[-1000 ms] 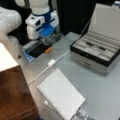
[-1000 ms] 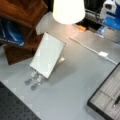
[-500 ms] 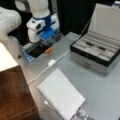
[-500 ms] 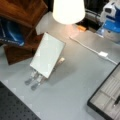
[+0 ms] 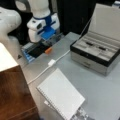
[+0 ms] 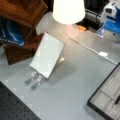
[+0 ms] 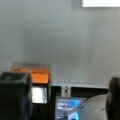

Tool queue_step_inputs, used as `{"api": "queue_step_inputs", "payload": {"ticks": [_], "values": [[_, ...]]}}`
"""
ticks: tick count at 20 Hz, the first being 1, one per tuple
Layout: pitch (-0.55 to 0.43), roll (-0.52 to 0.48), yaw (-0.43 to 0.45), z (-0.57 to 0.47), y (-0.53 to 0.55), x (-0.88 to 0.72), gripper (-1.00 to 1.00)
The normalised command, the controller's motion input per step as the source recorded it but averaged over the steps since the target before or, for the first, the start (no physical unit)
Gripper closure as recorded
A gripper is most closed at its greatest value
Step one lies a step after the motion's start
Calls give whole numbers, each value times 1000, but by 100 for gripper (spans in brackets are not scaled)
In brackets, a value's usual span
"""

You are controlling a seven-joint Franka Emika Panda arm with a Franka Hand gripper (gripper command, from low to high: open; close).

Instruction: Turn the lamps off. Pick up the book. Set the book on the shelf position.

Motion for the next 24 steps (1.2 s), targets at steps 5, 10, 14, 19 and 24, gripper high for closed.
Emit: {"api": "queue_step_inputs", "payload": {"ticks": [5, 10, 14, 19, 24], "values": [[-83, 73, 32, -198, -43, -46, 100], [-106, 65, 48, -227, -109, -76, 100], [-141, 66, 59, -282, -131, -117, 100], [-174, 71, 76, -333, -145, -151, 100], [-179, 50, 81, -369, -205, -182, 100]]}}
